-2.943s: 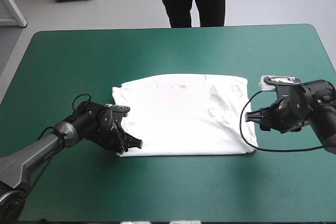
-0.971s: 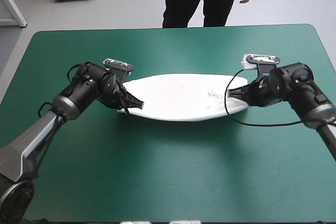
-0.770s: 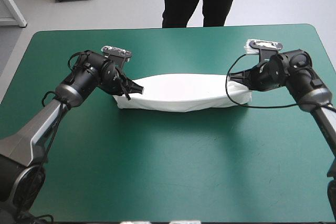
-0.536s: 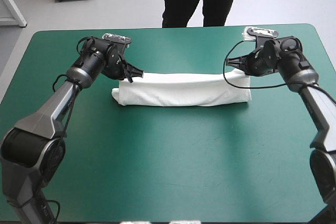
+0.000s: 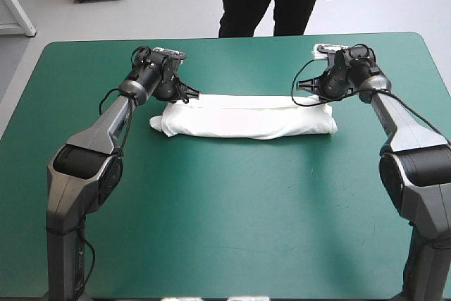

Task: Fold the cloth

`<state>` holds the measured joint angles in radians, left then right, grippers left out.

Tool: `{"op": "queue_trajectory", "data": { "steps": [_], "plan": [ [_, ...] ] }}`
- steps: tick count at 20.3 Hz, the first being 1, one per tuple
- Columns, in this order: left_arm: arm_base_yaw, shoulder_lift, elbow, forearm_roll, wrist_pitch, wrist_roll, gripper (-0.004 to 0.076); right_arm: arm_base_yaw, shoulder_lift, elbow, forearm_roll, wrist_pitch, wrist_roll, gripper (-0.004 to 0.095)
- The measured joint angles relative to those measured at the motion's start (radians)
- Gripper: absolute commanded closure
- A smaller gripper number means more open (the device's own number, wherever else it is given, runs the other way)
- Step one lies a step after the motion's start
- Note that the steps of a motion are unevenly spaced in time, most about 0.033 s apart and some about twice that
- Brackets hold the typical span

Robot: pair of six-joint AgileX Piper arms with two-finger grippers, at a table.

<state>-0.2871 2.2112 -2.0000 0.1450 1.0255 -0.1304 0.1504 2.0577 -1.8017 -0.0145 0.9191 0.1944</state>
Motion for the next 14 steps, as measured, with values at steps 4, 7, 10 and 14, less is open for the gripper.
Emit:
{"op": "queue_trajectory", "data": {
  "steps": [4,7,10,14],
  "plan": [
    [0.0,0.012,-0.006,-0.03,0.004,0.017,0.0255,0.0,0.008,-0.004,0.027,0.002,-0.033,0.0287],
    [0.001,0.012,-0.057,-0.037,0.075,0.022,0.0221,-0.001,-0.005,-0.007,0.028,0.01,-0.028,0.0375],
    [0.001,-0.01,-0.093,-0.032,0.143,0.025,0.0225,-0.001,-0.059,-0.007,0.026,0.042,-0.018,0.0443],
    [0.001,-0.109,-0.099,-0.064,0.183,0.026,0.0432,-0.009,-0.172,-0.007,0.023,0.065,-0.016,0.0469]
  ]
}}
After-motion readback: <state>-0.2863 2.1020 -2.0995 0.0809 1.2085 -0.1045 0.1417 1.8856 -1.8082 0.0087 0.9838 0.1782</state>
